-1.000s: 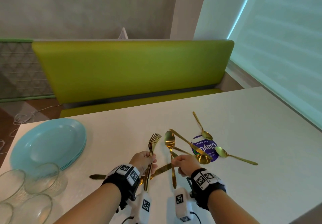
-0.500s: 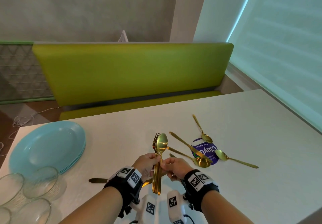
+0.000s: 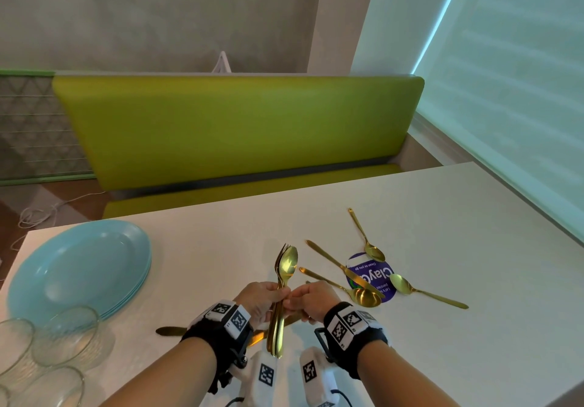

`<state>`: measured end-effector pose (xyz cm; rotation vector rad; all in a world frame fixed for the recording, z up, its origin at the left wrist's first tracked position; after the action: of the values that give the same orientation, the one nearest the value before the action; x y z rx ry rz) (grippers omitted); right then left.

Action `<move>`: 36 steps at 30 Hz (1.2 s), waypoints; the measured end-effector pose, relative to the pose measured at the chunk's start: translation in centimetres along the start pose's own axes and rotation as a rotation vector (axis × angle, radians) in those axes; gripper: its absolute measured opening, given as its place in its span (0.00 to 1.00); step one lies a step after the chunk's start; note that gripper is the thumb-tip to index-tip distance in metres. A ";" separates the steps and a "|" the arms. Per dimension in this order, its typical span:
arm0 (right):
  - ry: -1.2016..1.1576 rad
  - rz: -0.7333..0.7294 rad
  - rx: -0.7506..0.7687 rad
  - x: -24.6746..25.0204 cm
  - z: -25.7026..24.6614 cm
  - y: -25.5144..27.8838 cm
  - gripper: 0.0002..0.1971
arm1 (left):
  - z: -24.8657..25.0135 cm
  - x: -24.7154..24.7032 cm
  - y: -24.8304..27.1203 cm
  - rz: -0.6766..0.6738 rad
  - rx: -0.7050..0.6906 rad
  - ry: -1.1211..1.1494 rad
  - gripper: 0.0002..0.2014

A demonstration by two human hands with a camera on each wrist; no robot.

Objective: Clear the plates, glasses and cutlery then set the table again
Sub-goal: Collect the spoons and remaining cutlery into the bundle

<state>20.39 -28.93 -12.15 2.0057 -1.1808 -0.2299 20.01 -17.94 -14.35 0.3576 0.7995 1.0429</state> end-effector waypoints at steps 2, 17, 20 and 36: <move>0.030 0.024 0.002 0.3 -0.5 -0.2 0.04 | 0.0 0.5 -0.2 0.022 0.001 -0.005 0.03; 0.755 0.347 -0.348 10.5 1.8 0.0 0.16 | 0.8 3.7 -1.2 0.166 0.008 0.009 0.09; 0.845 0.339 -0.391 9.7 2.5 -0.3 0.17 | 0.8 3.8 -1.3 0.173 0.016 0.002 0.10; 1.475 0.248 0.089 3.1 -6.4 1.5 0.15 | 5.1 3.7 -0.5 0.264 0.040 -0.529 0.05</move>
<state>24.35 -28.41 -6.11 1.4097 -0.4007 1.2306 25.03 -14.41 -12.73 0.7523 0.3015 1.1087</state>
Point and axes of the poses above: each hand's wrist, its own y-axis away from the middle knuckle, its own x-axis out of the back of the hand, z = x × y, the point moved 10 cm from there along -y, towards the middle knuckle, and after that the axes turned 15 degrees about -z, right-handed, at the moved point
